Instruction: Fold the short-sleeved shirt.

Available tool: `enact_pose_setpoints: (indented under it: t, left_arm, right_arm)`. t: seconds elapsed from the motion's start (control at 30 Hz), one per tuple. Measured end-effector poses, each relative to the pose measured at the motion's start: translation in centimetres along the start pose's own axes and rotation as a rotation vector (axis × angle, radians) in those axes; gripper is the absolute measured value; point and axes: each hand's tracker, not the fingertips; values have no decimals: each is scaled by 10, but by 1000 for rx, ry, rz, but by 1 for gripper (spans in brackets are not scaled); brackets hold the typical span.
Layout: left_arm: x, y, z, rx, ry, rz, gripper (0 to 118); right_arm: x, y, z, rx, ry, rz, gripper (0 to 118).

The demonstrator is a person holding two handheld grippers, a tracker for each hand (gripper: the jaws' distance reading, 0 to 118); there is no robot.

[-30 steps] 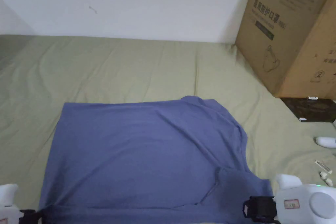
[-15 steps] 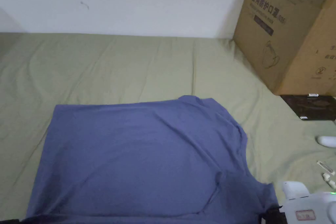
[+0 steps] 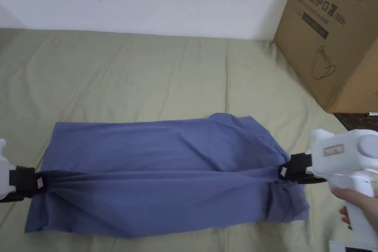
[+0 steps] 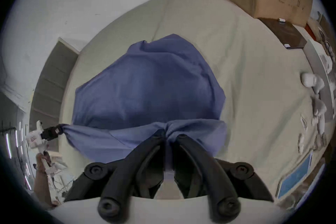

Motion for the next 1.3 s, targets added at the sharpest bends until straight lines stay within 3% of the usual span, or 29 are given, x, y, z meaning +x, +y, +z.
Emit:
enact_pose_setpoints:
  t: [0.07,0.1,0.17,0.2,0.23,0.27,0.3,0.43,0.5,0.53,0.57,0.6,0.63,0.67,0.7,0.73,0.93,0.97,1.0,1.07,1.1,1.23,1.27,1.3]
  left_arm:
    - [-4,13,-20,-2,-9,5,8]
    - [-5,16,-25,-7,-15,17,11]
    - [-8,18,-33,-5,-20,36,42]
    - [-8,16,-32,6,-9,41,61]
    - [-8,14,-29,23,-6,44,87]
    - [-13,11,-25,37,-12,49,106]
    - [-14,7,-20,54,-21,55,116]
    - [-14,-22,12,127,-57,50,116]
    - [-8,-40,30,153,-21,-15,112]
    - [-8,-49,37,155,-1,-49,96]
    - [-7,-58,47,154,10,-74,69]
    - [-6,-67,56,165,-3,-81,34]
    - [-6,-76,63,170,5,-91,6]
    - [6,-85,71,171,27,-102,2]
    - [7,-92,75,167,48,-110,2]
    - [6,-99,80,171,58,-110,2]
    - [-9,-90,62,141,11,-25,2]
    - [-11,-84,51,130,14,-20,8]
    - [-14,-79,42,126,20,-11,21]
    - [-16,-68,19,101,43,36,96]
    - [-17,-64,6,75,56,42,118]
    - [-19,-53,-39,8,104,-5,111]
    - [-19,-53,-51,-39,103,-4,103]
    - [-18,-54,-58,-87,87,4,84]
  right_arm:
    - [2,13,-27,-1,-17,-41,9]
    - [1,16,-35,-1,-21,-53,16]
    - [-1,18,-43,20,-56,-59,48]
    - [-2,17,-42,46,-82,-60,74]
    - [-3,14,-37,69,-82,-67,104]
    - [-3,9,-31,88,-58,-82,116]
    - [-5,4,-25,108,-30,-99,117]
    - [-13,-34,17,189,18,-101,117]
    - [-19,-57,36,216,4,-85,115]
    - [-23,-68,45,207,20,-78,108]
    - [-27,-82,54,213,31,-68,94]
    - [-32,-93,62,234,40,-52,65]
    - [-36,-104,71,255,51,-33,23]
    - [-41,-113,78,276,71,-10,10]
    - [-21,-96,70,287,71,-9,10]
    - [-23,-102,71,279,58,-1,0]
    - [-46,-119,78,285,62,45,0]
    - [-42,-115,77,283,69,51,0]
    - [-41,-113,76,284,78,49,0]
    - [-39,-112,74,285,130,9,0]
    - [-32,-109,74,283,158,-26,0]
    - [-18,-100,63,267,178,-60,0]
    - [-15,-94,56,239,165,-55,0]
    - [-13,-89,49,200,140,-41,0]
